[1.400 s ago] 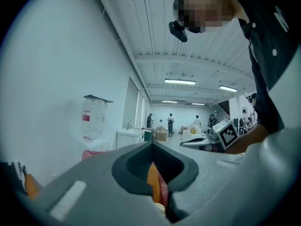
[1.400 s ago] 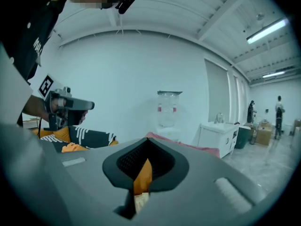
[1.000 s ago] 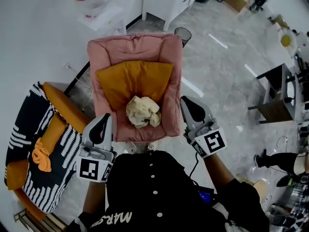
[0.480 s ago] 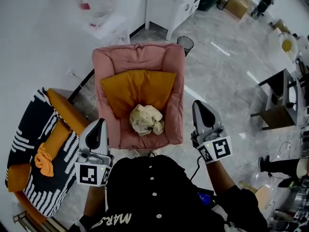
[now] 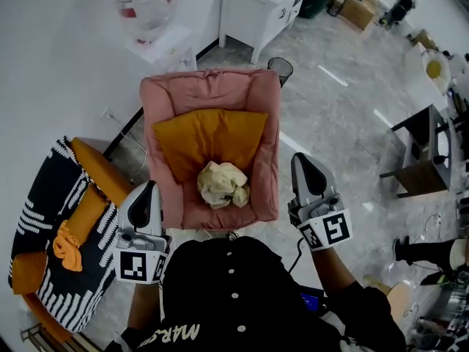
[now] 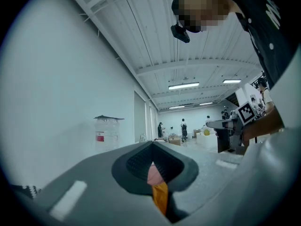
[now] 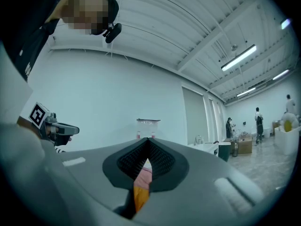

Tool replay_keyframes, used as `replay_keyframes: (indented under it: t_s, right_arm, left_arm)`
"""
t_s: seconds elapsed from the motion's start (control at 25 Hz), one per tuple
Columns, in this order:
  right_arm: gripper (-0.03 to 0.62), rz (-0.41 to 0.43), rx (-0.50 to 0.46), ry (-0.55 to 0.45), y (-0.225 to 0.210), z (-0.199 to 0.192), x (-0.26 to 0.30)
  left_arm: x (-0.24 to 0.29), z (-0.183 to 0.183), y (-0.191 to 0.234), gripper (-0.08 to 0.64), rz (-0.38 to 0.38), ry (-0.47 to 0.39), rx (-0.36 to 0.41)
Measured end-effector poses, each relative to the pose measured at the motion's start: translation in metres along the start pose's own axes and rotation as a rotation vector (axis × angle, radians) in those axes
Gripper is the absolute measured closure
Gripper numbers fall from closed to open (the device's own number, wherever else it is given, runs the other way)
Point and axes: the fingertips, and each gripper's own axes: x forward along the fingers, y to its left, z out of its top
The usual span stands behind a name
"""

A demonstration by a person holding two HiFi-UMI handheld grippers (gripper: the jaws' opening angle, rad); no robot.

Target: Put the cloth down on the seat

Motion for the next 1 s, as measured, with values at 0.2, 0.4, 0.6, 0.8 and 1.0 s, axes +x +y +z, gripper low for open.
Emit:
replay_keyframes:
  t_s: [0.2, 0.4, 0.6, 0.8, 1.0]
  right_arm:
    - [0.569, 0.015, 0.003, -0.005, 0.0044, 0.0034, 0.0023]
    - [0.569, 0.030, -0.004, -0.007, 0.0081, 0.0046, 0.0026]
    - [0.569, 0.030, 0.004, -0.006, 0.0071, 0.0020, 0.0028]
    - [0.569, 0.035, 0.003, -0.006, 0.0066, -0.0015, 0.0026]
    - [0.569, 0.047, -0.008, -0.002, 0.0093, -0.0020, 0.0060]
  left_arm:
    - [0.0008, 0.0012, 0.0005, 0.558, 0.005, -0.003, -0.004]
    - [0.0007, 0.0011, -0.0014, 0.558, 0.006, -0.004, -0.004]
    - [0.0003, 0.0017, -0.0042, 0.559, 0.007, -0.004, 0.000]
    - [-0.0004, 0.0029, -0.0068, 0.558, 0.007, -0.003, 0.004]
    - [0.0010, 0.0053, -0.0060, 0.558, 0.008, -0.001, 0.008]
